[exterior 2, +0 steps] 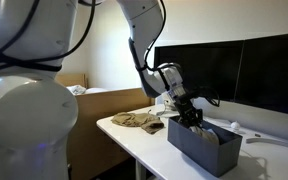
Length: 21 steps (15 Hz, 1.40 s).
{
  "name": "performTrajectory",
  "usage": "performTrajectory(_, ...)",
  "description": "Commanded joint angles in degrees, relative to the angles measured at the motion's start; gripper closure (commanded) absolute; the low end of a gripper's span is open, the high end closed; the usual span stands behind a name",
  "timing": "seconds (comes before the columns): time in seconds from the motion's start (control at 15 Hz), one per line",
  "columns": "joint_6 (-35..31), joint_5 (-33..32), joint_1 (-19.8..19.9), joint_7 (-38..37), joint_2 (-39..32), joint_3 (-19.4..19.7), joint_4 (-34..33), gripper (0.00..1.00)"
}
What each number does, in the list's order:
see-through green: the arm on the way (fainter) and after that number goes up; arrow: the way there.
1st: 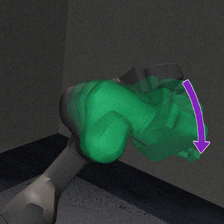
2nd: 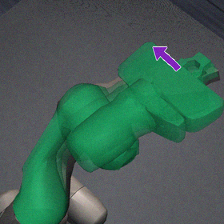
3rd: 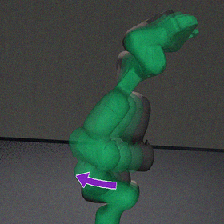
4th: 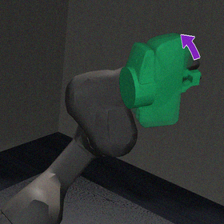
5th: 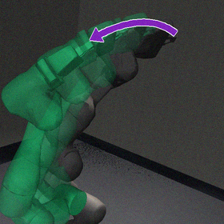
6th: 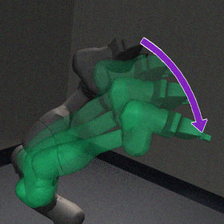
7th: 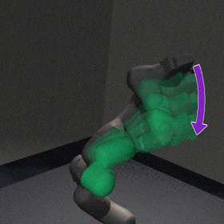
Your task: Put the clothing in the grey box.
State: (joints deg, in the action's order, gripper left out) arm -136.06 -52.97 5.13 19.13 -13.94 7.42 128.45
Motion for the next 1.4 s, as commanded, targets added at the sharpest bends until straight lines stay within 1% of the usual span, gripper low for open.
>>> performTrajectory(0.0, 0.32, -1.59, 0.50, 0.66, 1.72, -0.66, 0.97, 0.50)
performTrajectory(0.2, 0.23, -1.34, 0.52, 1.36, 4.11, -0.92, 1.01, 0.32)
performTrajectory(0.4, 0.45, 0.94, 0.59, 3.76, 8.44, -1.63, 0.68, 0.11)
performTrajectory(0.47, 0.43, 1.53, 0.54, 4.43, 9.90, -1.80, 0.57, 0.05)
performTrajectory(0.53, 0.46, 2.41, 0.38, 5.12, 11.99, -2.04, 0.64, 0.02)
performTrajectory(0.6, 0.62, 3.58, 0.17, 5.87, 13.74, -2.27, 0.69, 0.00)
performTrajectory(0.73, 0.99, 7.75, -0.51, 8.08, 18.21, -2.97, 1.70, 0.00)
performTrajectory(0.87, 2.56, 13.99, -1.78, 11.48, 21.46, -3.81, 2.26, 0.00)
performTrajectory(1.07, 7.14, 22.91, -5.26, 15.65, 25.80, -5.58, 2.71, 0.00)
performTrajectory(1.2, 9.28, 26.49, -7.54, 16.54, 27.74, -7.04, 2.99, 0.00)
performTrajectory(1.33, 9.17, 28.13, -9.61, 15.93, 28.58, -8.49, 3.21, 0.00)
